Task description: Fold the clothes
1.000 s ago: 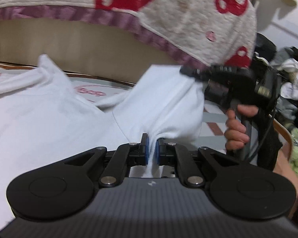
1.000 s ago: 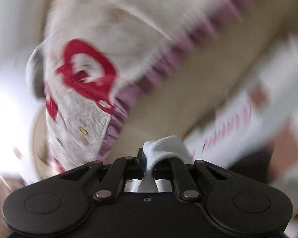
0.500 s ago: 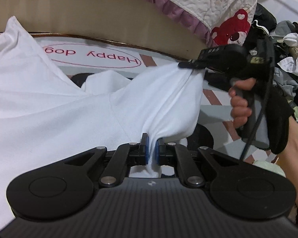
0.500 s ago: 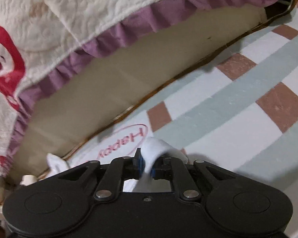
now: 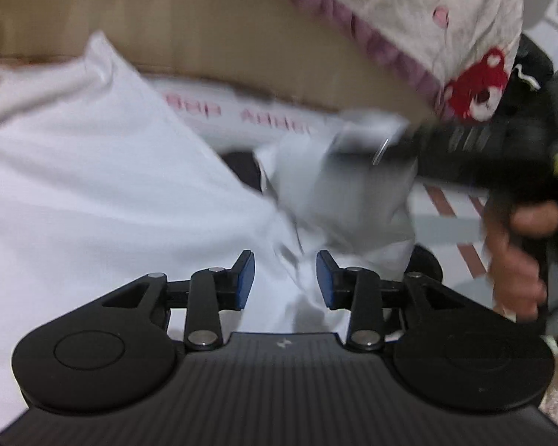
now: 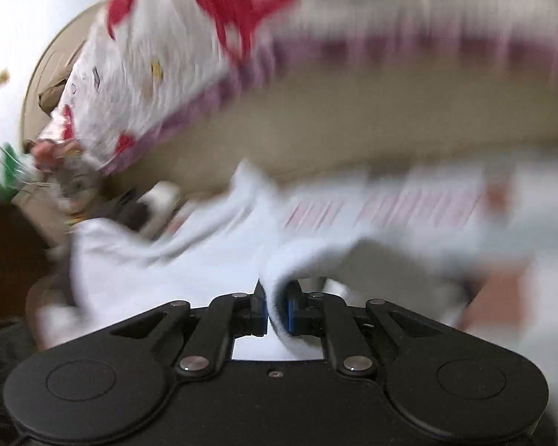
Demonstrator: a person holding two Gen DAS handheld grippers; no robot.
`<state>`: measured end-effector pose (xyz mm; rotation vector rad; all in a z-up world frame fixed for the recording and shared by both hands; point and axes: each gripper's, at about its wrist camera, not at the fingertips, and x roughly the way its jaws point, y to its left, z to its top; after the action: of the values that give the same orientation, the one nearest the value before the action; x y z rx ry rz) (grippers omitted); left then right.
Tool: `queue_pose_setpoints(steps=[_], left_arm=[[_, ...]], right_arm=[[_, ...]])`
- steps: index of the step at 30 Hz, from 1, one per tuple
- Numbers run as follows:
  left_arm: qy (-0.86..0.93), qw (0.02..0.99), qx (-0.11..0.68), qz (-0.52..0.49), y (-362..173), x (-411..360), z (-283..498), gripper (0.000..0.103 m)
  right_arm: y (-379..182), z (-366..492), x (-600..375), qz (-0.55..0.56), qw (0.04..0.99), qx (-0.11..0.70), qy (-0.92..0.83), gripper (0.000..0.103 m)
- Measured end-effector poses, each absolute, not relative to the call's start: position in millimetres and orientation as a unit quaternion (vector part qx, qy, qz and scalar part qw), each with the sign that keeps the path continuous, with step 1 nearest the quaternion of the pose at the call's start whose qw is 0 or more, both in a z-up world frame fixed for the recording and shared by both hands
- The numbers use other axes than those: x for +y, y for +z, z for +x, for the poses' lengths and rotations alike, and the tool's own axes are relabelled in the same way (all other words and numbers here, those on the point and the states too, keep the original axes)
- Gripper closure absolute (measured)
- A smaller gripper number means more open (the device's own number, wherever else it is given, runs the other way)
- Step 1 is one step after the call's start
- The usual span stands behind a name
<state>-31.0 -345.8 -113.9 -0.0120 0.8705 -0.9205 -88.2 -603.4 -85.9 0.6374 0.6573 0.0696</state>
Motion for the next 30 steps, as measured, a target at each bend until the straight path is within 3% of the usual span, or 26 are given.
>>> queue_pose_setpoints(steps=[7, 8, 10, 12, 15, 21, 23, 24, 26, 27, 29, 30], left_arm=[[-0.381, 0.828, 0.405, -0.074, -107.0, -319.4, -4.1, 0.067], [-0.381, 0.828, 0.406, -0.066, -108.0, -321.1, -4.8, 0.067], [-0.383, 0.827, 0.407, -0.052, -110.2, -327.8, -7.4, 0.067], [-0.396, 0.817, 0.414, -0.060, -114.0, -330.1, -12.0, 0.066], [-0.418, 0.804, 0.417, -0.069, -118.3, -338.8, -22.1, 0.063], [-0.443, 0.789, 0.423, -0.048, -127.3, -366.8, -32.8, 0.051], [-0.451, 0.784, 0.424, -0.041, -130.3, -376.2, -36.4, 0.062], [-0.455, 0.782, 0.425, -0.037, -131.8, -380.8, -38.2, 0.100], [-0.463, 0.776, 0.426, -0.031, -134.4, -389.8, -41.6, 0.098], [-0.469, 0.775, 0.421, -0.034, -129.9, -389.6, -41.7, 0.098], [-0.482, 0.773, 0.410, -0.039, -120.9, -389.3, -41.9, 0.098], [-0.488, 0.772, 0.405, -0.041, -116.4, -389.1, -42.0, 0.098]], right_arm=[[-149.7, -54.9, -561.2, 0.302, 0.803, 0.500, 0.119, 0.083], [-146.6, -57.3, -563.1, 0.308, 0.803, 0.496, 0.121, 0.081], [-137.3, -66.1, -572.2, 0.327, 0.808, 0.474, 0.124, 0.051], [-125.1, -78.8, -586.7, 0.352, 0.816, 0.439, 0.128, 0.036], [-116.8, -94.1, -614.8, 0.411, 0.819, 0.389, 0.095, 0.035], [-160.6, -97.7, -661.6, 0.533, 0.765, 0.362, -0.011, 0.035], [-175.2, -87.3, -665.6, 0.550, 0.750, 0.366, -0.026, 0.035], [-181.3, -80.8, -666.3, 0.563, 0.742, 0.363, -0.026, 0.035], [-190.2, -68.8, -664.8, 0.577, 0.735, 0.354, -0.029, 0.035], [-193.0, -63.4, -662.3, 0.577, 0.737, 0.350, -0.033, 0.036], [-172.8, -57.7, -655.3, 0.498, 0.799, 0.334, -0.052, 0.097], [-155.6, -56.2, -651.2, 0.436, 0.836, 0.326, -0.066, 0.094]])
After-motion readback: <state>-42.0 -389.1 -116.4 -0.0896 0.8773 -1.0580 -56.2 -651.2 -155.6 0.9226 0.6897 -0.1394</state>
